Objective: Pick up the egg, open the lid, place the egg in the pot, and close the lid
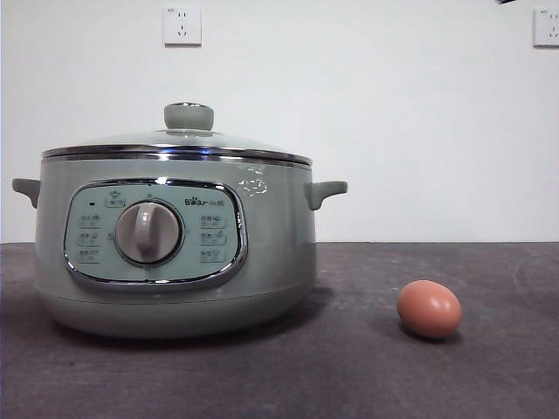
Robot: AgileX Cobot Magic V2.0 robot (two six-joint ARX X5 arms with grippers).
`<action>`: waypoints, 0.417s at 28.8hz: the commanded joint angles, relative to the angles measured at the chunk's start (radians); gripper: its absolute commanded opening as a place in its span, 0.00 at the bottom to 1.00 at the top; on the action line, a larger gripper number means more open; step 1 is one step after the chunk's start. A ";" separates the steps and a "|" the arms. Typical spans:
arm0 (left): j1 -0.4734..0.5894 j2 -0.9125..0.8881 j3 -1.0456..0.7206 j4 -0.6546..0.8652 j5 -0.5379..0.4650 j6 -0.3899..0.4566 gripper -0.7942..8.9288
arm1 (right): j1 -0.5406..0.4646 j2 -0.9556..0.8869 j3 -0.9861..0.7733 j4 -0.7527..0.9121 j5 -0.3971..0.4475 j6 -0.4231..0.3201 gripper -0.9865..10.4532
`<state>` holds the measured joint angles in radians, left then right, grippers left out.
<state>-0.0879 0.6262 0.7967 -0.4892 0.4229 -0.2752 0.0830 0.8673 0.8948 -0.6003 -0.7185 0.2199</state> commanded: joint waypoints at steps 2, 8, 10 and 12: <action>0.002 0.064 0.027 -0.005 0.091 0.018 0.12 | 0.016 0.061 0.011 -0.015 -0.055 -0.061 0.23; -0.003 0.111 0.030 0.001 0.168 0.013 0.44 | 0.089 0.098 0.011 -0.014 0.059 -0.061 0.48; -0.005 0.111 0.030 0.006 0.167 0.013 0.44 | 0.135 0.098 0.011 -0.014 0.169 -0.061 0.48; -0.005 0.111 0.033 0.011 0.154 0.013 0.44 | 0.196 0.098 0.011 -0.016 0.311 -0.060 0.48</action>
<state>-0.0883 0.7391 0.8253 -0.4919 0.5793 -0.2726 0.2760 0.9653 0.9031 -0.6201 -0.4351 0.1692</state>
